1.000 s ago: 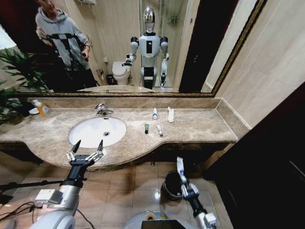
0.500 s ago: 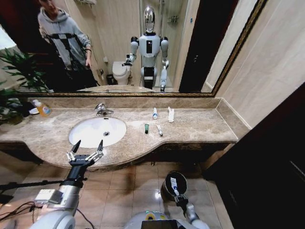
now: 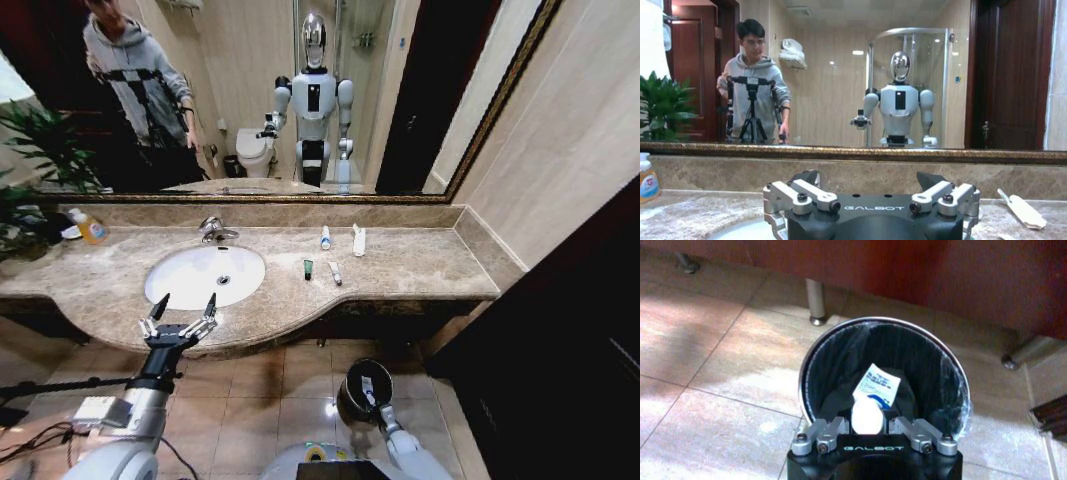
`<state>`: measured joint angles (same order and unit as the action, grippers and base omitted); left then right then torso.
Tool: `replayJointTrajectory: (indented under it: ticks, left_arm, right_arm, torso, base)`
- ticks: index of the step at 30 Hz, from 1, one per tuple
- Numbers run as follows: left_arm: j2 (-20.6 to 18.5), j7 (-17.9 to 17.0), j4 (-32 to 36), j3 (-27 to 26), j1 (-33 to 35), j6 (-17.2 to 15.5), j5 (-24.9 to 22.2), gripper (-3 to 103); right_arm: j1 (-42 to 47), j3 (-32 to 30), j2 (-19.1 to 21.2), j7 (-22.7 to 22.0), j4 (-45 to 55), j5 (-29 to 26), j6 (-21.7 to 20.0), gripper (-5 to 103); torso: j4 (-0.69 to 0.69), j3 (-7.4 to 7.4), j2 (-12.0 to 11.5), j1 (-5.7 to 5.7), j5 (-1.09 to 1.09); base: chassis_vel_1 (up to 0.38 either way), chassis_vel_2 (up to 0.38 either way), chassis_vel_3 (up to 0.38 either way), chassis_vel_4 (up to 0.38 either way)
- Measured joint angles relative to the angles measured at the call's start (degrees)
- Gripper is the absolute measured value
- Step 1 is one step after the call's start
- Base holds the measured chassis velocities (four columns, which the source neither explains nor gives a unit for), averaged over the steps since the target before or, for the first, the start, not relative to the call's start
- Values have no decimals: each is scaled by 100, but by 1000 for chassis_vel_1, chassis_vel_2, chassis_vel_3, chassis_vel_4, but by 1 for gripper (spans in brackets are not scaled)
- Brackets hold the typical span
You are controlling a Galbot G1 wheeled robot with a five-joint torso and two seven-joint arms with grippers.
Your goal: Pick up the trash from the sink and place it in the trash bin.
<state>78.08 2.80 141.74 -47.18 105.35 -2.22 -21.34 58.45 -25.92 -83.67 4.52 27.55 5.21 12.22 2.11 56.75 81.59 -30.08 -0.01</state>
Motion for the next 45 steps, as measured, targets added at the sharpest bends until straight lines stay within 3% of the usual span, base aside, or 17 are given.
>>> replayJointTrajectory:
  ticks: [11,13,18,19,22,25,28,31,42,45]
  left_arm:
    - [0,0,0,0,0,0,0,100]
    - [0,0,0,0,0,0,0,100]
    - [0,0,0,0,0,0,0,100]
    - [0,0,0,0,0,0,0,100]
    - [0,0,0,0,0,0,0,100]
    - [0,0,0,0,0,0,0,100]
    - [0,0,0,0,0,0,0,100]
    - [0,0,0,0,0,0,0,100]
    - [0,0,0,0,-1,0,0,100]
    - [0,0,0,0,0,0,0,100]
  right_arm:
    - [-128,-24,40,20,-125,-101,-82,22]
    - [-119,-26,51,17,-108,-112,-94,32]
    - [-105,-34,50,9,-85,-115,-115,43]
    - [-93,-35,46,3,-70,-115,-121,54]
    - [-79,-35,42,-7,-56,-113,-122,60]
    - [-25,-37,45,-36,-8,-95,-113,76]
    - [-4,-37,52,-38,13,-88,-106,81]
    - [45,-48,59,-66,71,-81,-86,96]
    - [243,-119,97,-130,293,38,11,100]
    - [520,-163,145,-231,841,-153,57,100]
  torso:
    - [0,0,0,0,1]
    - [0,0,0,0,1]
    - [0,0,0,0,1]
    - [0,0,0,0,1]
    - [0,0,0,0,1]
    - [0,0,0,0,1]
    - [0,0,0,0,1]
    - [0,0,1,0,1]
    - [0,0,1,0,1]
    - [1,0,1,0,3]
  base:
    - [0,0,0,0]
    - [0,0,0,0]
    - [0,0,0,0]
    - [0,0,0,0]
    - [0,0,0,0]
    - [0,0,0,0]
    - [0,0,0,0]
    - [0,0,0,0]
    - [0,0,0,0]
    - [0,0,0,0]
